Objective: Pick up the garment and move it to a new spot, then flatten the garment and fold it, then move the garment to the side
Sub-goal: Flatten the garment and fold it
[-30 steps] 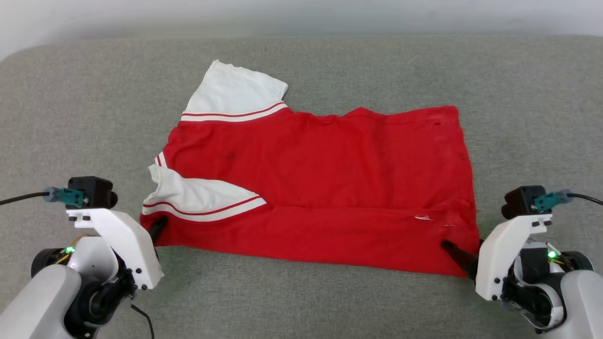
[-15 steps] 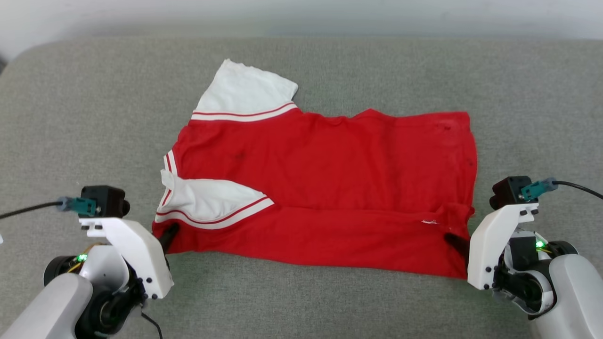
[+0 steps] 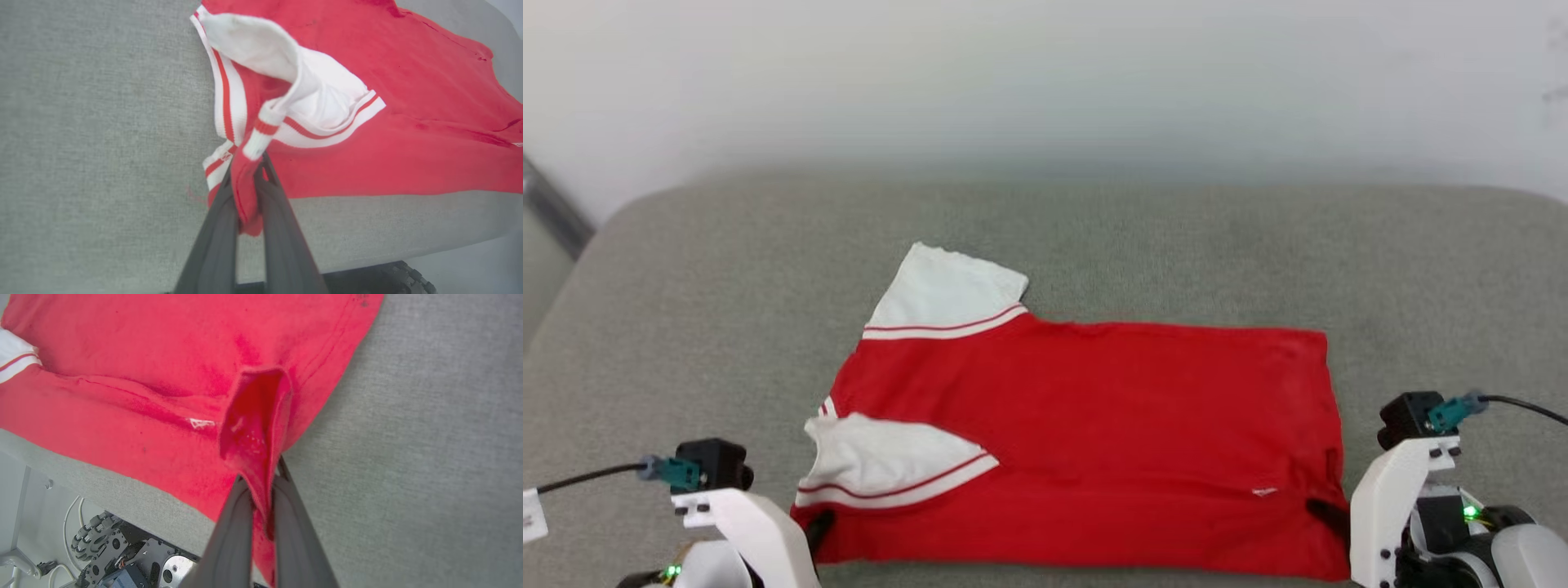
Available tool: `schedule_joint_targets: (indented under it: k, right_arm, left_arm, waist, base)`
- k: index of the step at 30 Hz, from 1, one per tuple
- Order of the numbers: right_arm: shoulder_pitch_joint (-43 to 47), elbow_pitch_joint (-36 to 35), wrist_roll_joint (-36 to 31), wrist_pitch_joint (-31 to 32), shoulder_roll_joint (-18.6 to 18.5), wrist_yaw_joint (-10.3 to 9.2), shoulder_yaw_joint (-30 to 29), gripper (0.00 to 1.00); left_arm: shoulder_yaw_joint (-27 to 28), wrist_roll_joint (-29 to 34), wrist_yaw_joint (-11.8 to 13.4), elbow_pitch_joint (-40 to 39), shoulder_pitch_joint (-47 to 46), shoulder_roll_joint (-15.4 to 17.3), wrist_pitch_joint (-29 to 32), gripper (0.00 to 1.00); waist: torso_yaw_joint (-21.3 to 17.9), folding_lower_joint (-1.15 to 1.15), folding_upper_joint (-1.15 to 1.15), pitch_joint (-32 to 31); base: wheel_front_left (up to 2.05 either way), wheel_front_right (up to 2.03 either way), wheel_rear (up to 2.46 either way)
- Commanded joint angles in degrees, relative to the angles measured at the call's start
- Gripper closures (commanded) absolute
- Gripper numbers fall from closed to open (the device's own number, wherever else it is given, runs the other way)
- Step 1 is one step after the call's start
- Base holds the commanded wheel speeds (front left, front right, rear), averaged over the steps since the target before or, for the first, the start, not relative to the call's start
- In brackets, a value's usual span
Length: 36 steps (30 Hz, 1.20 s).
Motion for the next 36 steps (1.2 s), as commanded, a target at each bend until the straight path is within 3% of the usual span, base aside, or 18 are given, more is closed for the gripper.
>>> schedule_joint_targets:
  k: [1, 4, 5, 6, 8, 12, 22, 30, 36]
  right_arm:
    - [1.8, -0.9, 0.3, 0.5, 0.1, -0.02, -0.7, 1.00]
    - [4.1, -1.4, 0.1, 0.8, 0.6, -0.02, -1.4, 1.00]
    - [4.6, -1.4, 0.0, 0.3, 0.8, -0.02, -1.4, 0.66]
    - [5.2, -1.4, 0.0, -0.3, 1.1, -0.02, -1.5, 0.00]
    - [5.7, -1.4, -0.5, -2.2, 1.1, -0.02, -1.1, 0.00]
    - [5.5, -2.4, -1.3, -7.3, 1.0, -0.02, -0.3, 0.00]
    - [3.7, -8.3, -9.0, -28.9, 2.5, -0.02, -3.5, 0.00]
    - [0.0, -14.0, -14.5, -39.4, 4.8, -0.02, -5.0, 0.00]
    - [-4.1, -15.8, -16.7, -44.0, 6.7, -0.02, -4.0, 0.00]
  left_arm:
    - [0.0, -0.8, 0.3, 0.1, 1.8, -0.3, 0.2, 1.00]
    - [-0.7, -2.0, -0.2, 1.0, 3.5, -1.1, 0.5, 1.00]
    - [-0.6, -2.0, -0.3, 1.6, 3.4, -1.5, 0.0, 1.00]
    - [-0.7, -1.9, -0.5, 2.3, 3.3, -2.0, -0.4, 0.98]
    - [-1.2, -2.0, -1.0, 4.1, 2.9, -3.0, -1.0, 0.00]
    - [-1.1, -1.4, -1.5, 6.2, 1.3, -4.0, -2.0, 0.00]
    - [1.3, 3.8, -2.1, 7.5, -6.6, -4.4, -10.0, 0.00]
    - [2.3, 10.5, -2.0, 7.4, -19.3, -4.0, -14.8, 0.00]
    - [2.9, 12.6, -4.0, 9.9, -29.1, -2.5, -13.8, 0.00]
  waist:
    - [0.1, 0.00, 0.00, -2.2]
    - [0.0, 0.00, 0.00, -2.2]
    - [0.0, 0.00, 0.00, -2.1]
    - [0.0, 0.00, 0.00, -2.0]
    - [-0.2, 0.00, 0.00, -1.6]
    - [-0.8, 0.00, 0.00, -0.9]
    - [-3.5, 0.00, 0.00, 0.8]
    - [-7.0, 0.00, 0.00, 9.0]
    - [-10.4, 0.00, 0.00, 16.8]
  base:
    - [0.00, 0.00, 0.00]
    - [0.00, 0.00, 0.00]
    - [0.00, 0.00, 0.00]
    - [0.00, 0.00, 0.00]
    - [0.00, 0.00, 0.00]
    - [0.00, 0.00, 0.00]
    - [0.00, 0.00, 0.00]
    - [0.00, 0.00, 0.00]
    - [0.00, 0.00, 0.00]
